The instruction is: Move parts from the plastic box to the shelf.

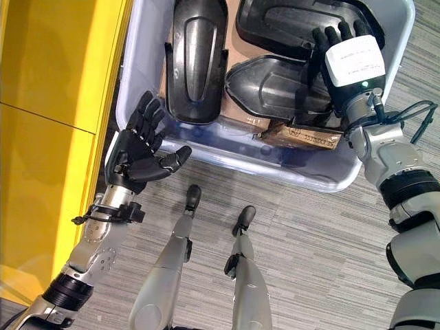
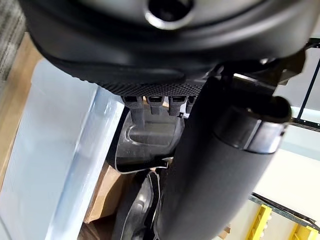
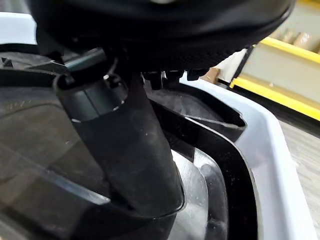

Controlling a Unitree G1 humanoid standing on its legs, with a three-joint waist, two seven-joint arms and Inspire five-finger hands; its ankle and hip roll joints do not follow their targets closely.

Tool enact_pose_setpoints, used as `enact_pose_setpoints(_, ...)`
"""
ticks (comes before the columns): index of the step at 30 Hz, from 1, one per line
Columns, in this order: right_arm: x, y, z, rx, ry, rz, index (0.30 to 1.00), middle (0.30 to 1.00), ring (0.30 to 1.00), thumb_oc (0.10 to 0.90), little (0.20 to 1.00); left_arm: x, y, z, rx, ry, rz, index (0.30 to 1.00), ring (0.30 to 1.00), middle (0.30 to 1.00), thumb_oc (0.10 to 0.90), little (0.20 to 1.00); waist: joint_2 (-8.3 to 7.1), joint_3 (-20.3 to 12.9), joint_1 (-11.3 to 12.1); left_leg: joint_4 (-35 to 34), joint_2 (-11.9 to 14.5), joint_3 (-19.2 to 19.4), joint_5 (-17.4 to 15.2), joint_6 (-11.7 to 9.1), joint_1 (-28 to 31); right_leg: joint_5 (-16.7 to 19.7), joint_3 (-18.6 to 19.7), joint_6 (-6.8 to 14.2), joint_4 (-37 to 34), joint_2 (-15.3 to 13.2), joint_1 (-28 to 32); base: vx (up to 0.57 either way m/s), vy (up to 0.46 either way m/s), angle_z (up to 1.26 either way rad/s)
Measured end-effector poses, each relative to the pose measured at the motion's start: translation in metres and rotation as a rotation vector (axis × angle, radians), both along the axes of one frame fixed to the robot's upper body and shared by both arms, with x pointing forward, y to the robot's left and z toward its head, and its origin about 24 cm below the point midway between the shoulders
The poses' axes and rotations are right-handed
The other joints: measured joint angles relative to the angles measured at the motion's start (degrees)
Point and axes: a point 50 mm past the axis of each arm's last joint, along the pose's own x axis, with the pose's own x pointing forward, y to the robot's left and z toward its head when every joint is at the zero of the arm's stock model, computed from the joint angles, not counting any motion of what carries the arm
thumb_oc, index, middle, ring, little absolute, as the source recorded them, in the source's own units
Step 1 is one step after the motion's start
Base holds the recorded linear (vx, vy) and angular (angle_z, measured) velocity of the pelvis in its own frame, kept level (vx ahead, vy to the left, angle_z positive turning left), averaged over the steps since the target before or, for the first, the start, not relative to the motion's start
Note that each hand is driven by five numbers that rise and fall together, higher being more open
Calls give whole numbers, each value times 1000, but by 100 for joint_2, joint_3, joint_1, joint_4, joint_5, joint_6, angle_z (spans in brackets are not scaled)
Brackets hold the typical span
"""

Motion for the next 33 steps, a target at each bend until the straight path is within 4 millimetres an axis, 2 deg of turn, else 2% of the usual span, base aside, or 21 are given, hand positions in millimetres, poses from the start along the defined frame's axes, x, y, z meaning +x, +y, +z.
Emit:
enact_pose_setpoints(5, -11, 24, 2, -4, -98, 135, 1000, 1000, 1000, 900, 1000, 0, -4, 0, -3, 0, -4, 1000, 1000, 1000, 900, 1000, 95, 1, 12, 0, -12, -72, 2, -2, -31, -32, -74, 6, 19, -5, 0, 17, -11, 7)
enact_pose_setpoints(7, -17, 40, -1, 26, -152, 215, 1000, 1000, 1000, 900, 1000, 0, -4, 1, -5, -2, -6, 1000, 1000, 1000, 900, 1000, 111, -2, 3, 0, -27, -110, 1, -3, -39, -70, -117, 6, 46, -18, 0, 20, -15, 9)
enact_pose_setpoints(12, -25, 53, -4, -21, -177, 278, 1000, 1000, 1000, 900, 1000, -1, -5, 2, -12, -6, -6, 1000, 1000, 1000, 900, 1000, 117, -3, 8, 0, -71, -158, 1, -3, -63, -128, -185, 33, 94, -57, -3, 13, -11, 8)
enact_pose_setpoints(17, -27, 71, -9, 5, -199, 351, 1000, 1000, 1000, 900, 1000, -2, -5, 3, -22, -6, 9, 1000, 1000, 1000, 900, 1000, 117, -3, 7, 0, -100, -168, 1, -3, -72, -156, -196, 57, 121, -87, -10, 3, -1, 2)
enact_pose_setpoints(26, -29, 72, -9, -40, -195, 364, 1000, 1000, 1000, 900, 1000, -2, -5, 4, -23, -11, 8, 1000, 1000, 1000, 900, 1000, 116, -3, 2, 4, -110, -252, 2, -3, -100, -158, -260, 60, 121, -87, -7, -1, 0, 2)
enact_pose_setpoints(33, -33, 86, -12, 46, -185, 436, 1000, 1000, 1000, 900, 1000, -2, -8, 3, -53, -6, 20, 1000, 1000, 1000, 900, 1000, 115, -3, -15, 21, -109, -257, 4, -2, -100, -156, -285, 60, 115, -78, 16, 0, 0, 0)
